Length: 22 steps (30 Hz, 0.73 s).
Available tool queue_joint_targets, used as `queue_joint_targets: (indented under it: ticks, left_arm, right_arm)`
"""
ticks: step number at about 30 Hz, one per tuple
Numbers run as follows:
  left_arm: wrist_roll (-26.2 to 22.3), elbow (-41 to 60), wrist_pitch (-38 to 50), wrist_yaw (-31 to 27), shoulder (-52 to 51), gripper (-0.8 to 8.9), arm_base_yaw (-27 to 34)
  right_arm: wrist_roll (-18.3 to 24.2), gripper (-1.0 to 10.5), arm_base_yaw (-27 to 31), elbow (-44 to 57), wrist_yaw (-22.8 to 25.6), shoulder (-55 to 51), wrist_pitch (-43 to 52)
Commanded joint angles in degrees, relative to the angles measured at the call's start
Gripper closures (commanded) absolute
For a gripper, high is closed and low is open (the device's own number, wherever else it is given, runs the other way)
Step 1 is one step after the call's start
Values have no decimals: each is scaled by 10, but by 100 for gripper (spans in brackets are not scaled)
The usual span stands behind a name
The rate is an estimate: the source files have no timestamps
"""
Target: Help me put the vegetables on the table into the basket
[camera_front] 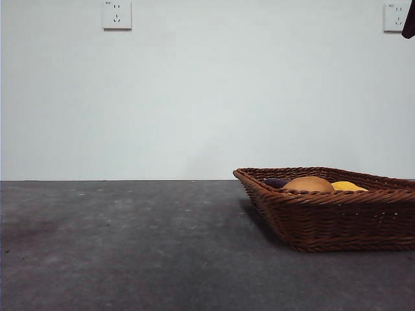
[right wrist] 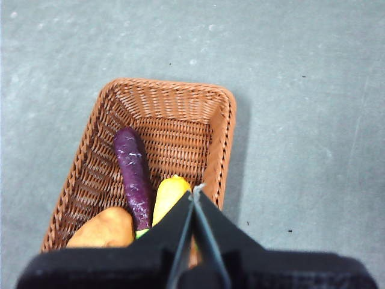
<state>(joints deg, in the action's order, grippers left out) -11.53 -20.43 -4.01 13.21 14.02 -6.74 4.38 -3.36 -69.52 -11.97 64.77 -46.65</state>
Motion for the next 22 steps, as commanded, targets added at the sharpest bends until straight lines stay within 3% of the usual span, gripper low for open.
queue_joint_targets:
  ticks: [1, 13, 22]
  left_arm:
    - [31, 49, 25, -8, -21, 817, 2]
    - [76, 162, 17, -79, -140, 817, 3]
    - [97, 173, -53, -87, -137, 817, 13]
  right_arm:
    - [4, 946, 0, 2, 0, 2, 3]
    - [4, 946, 0, 2, 0, 2, 3]
    - [4, 946, 0, 2, 1, 2, 3]
